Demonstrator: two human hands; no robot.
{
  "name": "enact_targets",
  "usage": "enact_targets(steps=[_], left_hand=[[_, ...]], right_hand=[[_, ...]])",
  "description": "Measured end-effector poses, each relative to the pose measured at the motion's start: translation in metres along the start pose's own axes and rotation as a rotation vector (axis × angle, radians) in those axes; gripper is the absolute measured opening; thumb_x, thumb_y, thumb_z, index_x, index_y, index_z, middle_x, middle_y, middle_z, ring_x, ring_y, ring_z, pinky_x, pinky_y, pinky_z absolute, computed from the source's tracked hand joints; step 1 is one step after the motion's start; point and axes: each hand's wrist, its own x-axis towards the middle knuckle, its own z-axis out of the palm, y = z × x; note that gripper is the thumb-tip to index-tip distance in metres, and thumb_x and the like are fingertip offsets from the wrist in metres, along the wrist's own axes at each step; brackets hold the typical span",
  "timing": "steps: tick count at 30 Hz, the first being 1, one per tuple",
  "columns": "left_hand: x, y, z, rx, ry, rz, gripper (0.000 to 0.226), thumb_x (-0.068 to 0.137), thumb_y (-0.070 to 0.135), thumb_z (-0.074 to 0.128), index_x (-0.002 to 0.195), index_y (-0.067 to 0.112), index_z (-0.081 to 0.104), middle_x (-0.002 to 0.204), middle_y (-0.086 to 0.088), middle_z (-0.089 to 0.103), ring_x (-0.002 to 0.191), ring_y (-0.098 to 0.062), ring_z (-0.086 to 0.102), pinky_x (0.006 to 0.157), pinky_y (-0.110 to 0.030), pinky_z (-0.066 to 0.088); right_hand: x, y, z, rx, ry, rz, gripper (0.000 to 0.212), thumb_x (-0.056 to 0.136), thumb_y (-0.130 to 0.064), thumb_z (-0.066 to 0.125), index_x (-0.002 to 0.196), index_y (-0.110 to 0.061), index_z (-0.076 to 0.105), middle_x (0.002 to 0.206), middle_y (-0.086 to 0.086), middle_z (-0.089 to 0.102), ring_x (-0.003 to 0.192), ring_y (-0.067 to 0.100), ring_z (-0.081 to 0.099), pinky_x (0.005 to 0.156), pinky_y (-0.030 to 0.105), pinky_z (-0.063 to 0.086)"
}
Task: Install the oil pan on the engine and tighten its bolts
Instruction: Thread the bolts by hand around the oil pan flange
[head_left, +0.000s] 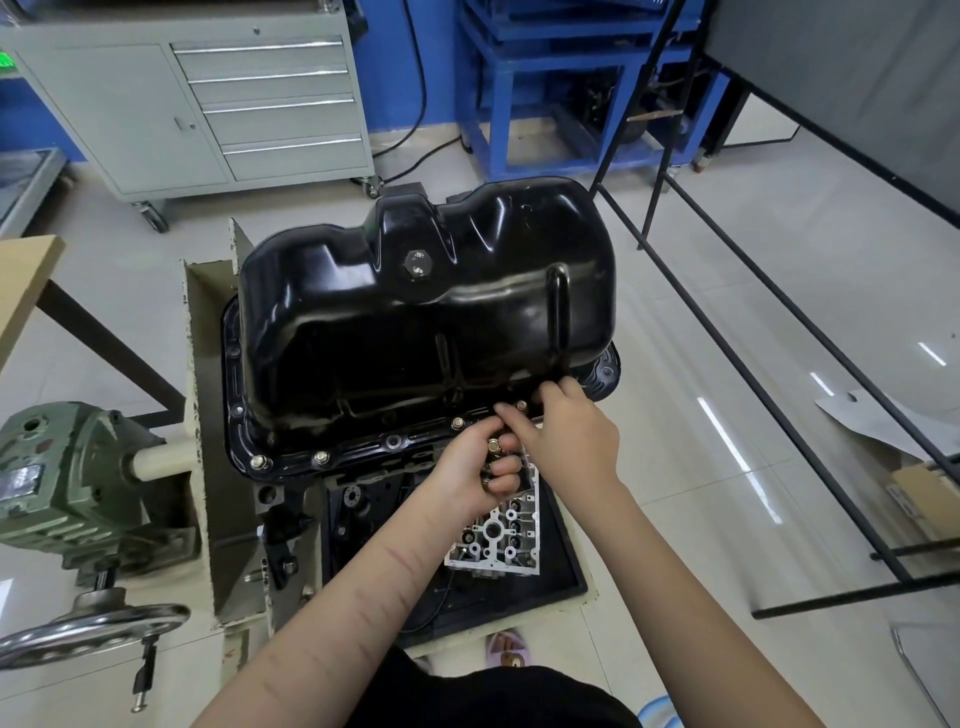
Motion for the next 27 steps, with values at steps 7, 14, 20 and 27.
enact_targets(steps=[7, 14, 20, 27], left_hand=[[0.0, -0.0004, -0.0007, -0.003, -0.006, 0.001, 0.034, 0.097, 0.028, 0.04, 0.066, 0.014, 0.044, 0.039, 0.008, 0.038, 0.024, -0.003, 0.026, 0.022, -0.013, 0.015], [0.0008, 0.0001, -0.0003, 0.007, 0.005, 0.001, 0.035, 0.097, 0.028, 0.039, 0.064, 0.014, 0.043, 0.039, 0.007, 0.038, 0.024, -0.003, 0.025, 0.022, -0.013, 0.014], [0.0011, 0.0001, -0.0009, 0.019, 0.008, 0.009, 0.034, 0.096, 0.028, 0.04, 0.065, 0.014, 0.045, 0.04, 0.008, 0.038, 0.025, -0.003, 0.025, 0.023, -0.013, 0.014], [0.0021, -0.0005, -0.0027, 0.04, 0.01, 0.01, 0.033, 0.096, 0.034, 0.041, 0.073, 0.012, 0.053, 0.043, 0.007, 0.039, 0.025, -0.003, 0.025, 0.023, -0.011, 0.014]], right_hand=[[-0.0037, -0.0027, -0.0021, 0.123, 0.006, -0.047, 0.027, 0.09, -0.035, 0.05, 0.096, -0.011, 0.061, 0.102, 0.002, 0.054, 0.091, 0.028, 0.058, 0.068, 0.034, 0.044], [0.0009, -0.0021, -0.0032, 0.046, -0.026, -0.013, 0.041, 0.089, -0.048, 0.049, 0.097, -0.009, 0.057, 0.105, 0.005, 0.053, 0.094, 0.031, 0.056, 0.071, 0.033, 0.04], [-0.0035, -0.0028, -0.0021, 0.139, -0.005, -0.036, 0.029, 0.09, -0.036, 0.05, 0.097, -0.009, 0.06, 0.103, 0.004, 0.053, 0.091, 0.029, 0.057, 0.069, 0.035, 0.047], [-0.0076, -0.0043, -0.0079, 0.158, 0.037, -0.004, 0.041, 0.086, -0.05, 0.051, 0.092, -0.01, 0.057, 0.097, 0.003, 0.053, 0.09, 0.028, 0.056, 0.067, 0.033, 0.043]])
